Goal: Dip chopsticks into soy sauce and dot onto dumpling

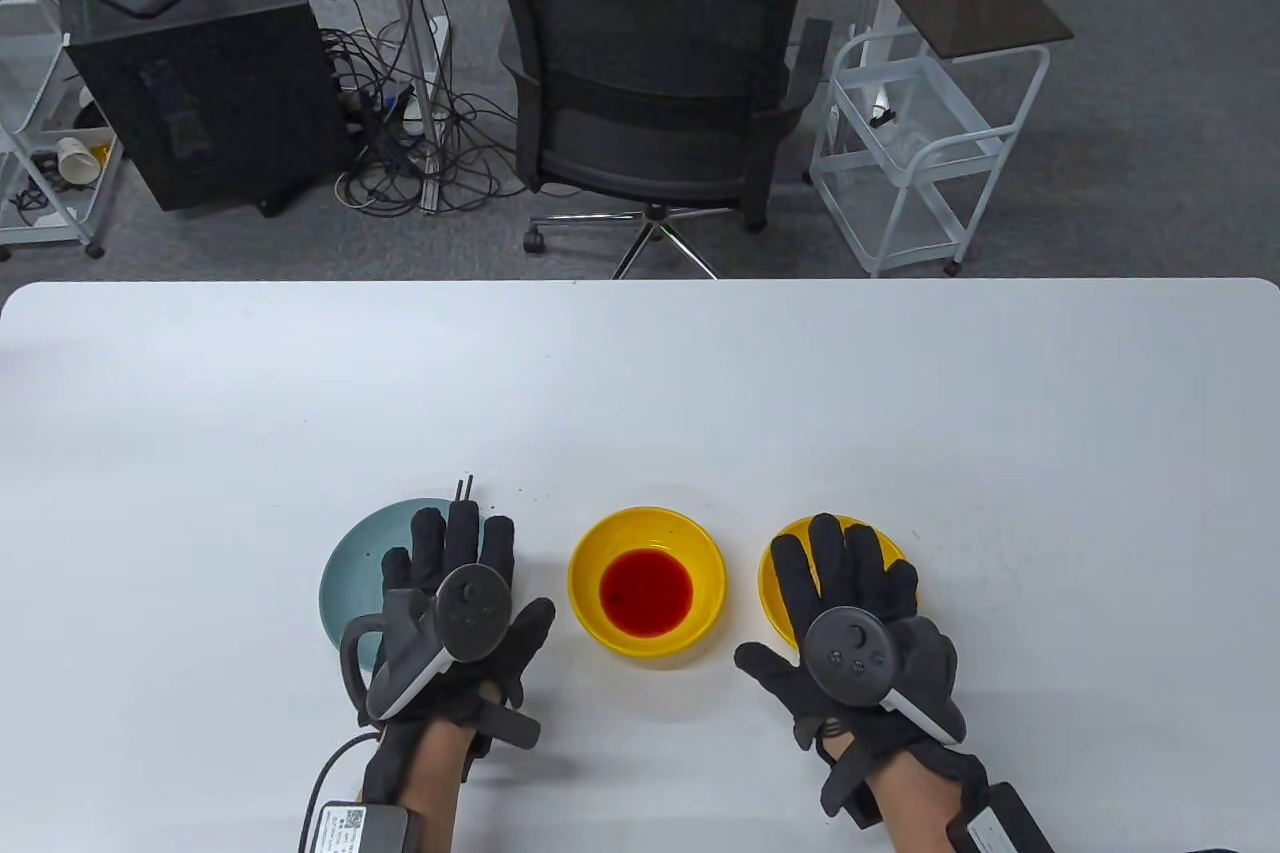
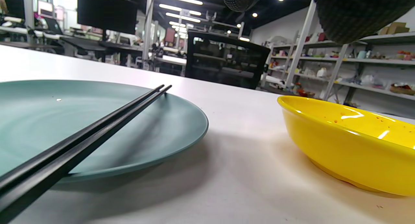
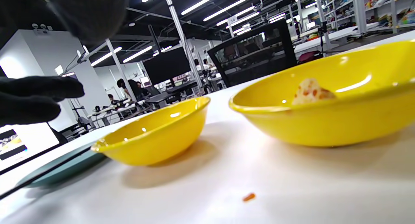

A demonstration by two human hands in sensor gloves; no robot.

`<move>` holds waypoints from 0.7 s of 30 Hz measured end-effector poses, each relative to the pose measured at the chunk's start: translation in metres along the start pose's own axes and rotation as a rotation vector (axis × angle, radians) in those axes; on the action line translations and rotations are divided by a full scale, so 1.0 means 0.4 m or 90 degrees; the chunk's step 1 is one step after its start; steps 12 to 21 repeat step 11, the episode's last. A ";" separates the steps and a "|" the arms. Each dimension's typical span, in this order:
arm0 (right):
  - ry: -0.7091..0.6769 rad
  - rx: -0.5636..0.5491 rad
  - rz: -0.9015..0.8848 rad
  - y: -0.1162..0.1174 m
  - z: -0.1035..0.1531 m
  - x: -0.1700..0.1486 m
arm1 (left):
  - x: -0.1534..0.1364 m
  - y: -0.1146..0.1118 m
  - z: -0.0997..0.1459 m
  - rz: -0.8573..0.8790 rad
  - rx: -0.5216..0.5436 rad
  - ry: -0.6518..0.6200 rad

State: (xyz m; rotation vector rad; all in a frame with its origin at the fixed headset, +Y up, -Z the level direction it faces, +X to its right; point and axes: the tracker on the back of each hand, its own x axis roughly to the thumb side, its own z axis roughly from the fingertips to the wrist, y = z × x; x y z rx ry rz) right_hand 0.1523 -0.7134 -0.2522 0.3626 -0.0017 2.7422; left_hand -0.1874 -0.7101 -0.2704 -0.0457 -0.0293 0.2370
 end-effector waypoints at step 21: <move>-0.012 -0.003 -0.020 -0.012 0.007 0.004 | 0.006 -0.011 0.001 -0.011 -0.006 -0.009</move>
